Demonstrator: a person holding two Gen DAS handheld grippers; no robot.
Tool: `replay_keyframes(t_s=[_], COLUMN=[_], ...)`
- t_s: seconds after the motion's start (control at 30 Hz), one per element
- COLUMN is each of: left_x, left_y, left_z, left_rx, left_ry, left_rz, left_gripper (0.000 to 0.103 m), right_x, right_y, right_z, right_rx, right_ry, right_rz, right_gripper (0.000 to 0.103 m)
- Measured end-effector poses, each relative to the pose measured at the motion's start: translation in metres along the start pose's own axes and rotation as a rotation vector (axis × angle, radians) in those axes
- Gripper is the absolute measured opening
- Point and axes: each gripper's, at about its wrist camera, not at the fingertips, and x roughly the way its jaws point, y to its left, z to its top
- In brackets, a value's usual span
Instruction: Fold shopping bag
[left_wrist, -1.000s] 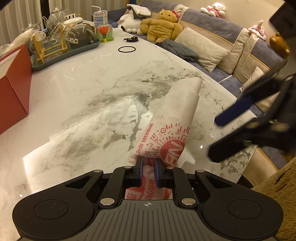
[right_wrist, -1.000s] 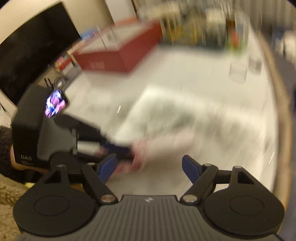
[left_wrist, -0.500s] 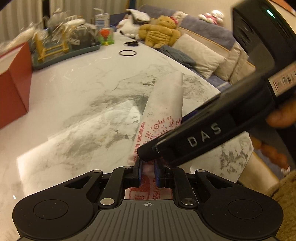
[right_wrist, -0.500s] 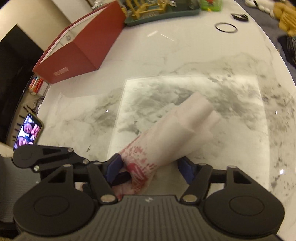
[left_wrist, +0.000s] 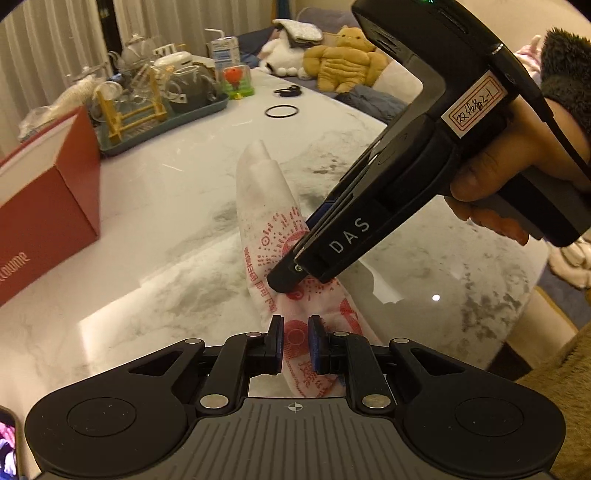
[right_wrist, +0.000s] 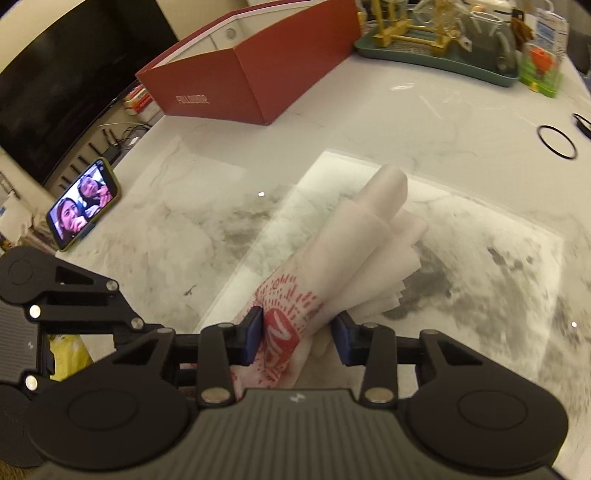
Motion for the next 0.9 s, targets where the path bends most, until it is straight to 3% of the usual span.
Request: replay_keyframes(t_s=[0.13,0.23,0.33,0.37,0.47,0.5,0.6,0.67,0.73,0.83,0.9], left_x=[0.010,0.008,0.016,0.018,0.020,0.020,0.015,0.018,0.012,0.003,0.008], left_y=[-0.001,0.016,0.027,0.027,0.028,0.029,0.027,0.024,0.021,0.031,0.039], left_z=[0.009,0.011,0.005,0.002,-0.002,-0.002,0.000,0.003,0.002,0.000,-0.003], left_rx=[-0.075,-0.273,-0.369,-0.376,-0.410,-0.424,-0.470,-0.453,-0.401,-0.426,-0.466], left_ry=[0.026,0.029,0.085,0.094,0.106,0.107,0.071,0.071,0.019,-0.026,0.003], left_rz=[0.077,0.112,0.155,0.164,0.188,0.195,0.134,0.116,0.128,0.068,-0.008], left_gripper=[0.015,0.015,0.020,0.027,0.068,0.074,0.074,0.074,0.074,0.074,0.074], right_x=[0.003,0.003,-0.002,-0.004,-0.011,-0.014,-0.024,-0.027,-0.029,-0.038,-0.041], right_y=[-0.001,-0.001,-0.006,-0.007,-0.010,-0.011,-0.013,-0.017,-0.024,-0.037,-0.038], right_z=[0.014,0.016,0.010,0.008,0.006,0.006,0.005,0.004,0.003,0.001,-0.001], right_rx=[-0.084,-0.113,-0.110,-0.111,-0.121,-0.129,-0.171,-0.181,-0.167,-0.111,-0.117], right_ry=[0.023,0.018,-0.015,-0.025,-0.058,-0.064,-0.085,-0.081,-0.086,-0.111,-0.105], right_rz=[0.024,0.028,0.043,0.048,0.079,0.081,0.083,0.090,0.116,0.170,0.169], right_gripper=[0.038,0.038,0.038,0.037,0.032,0.031,0.029,0.028,0.027,0.027,0.027])
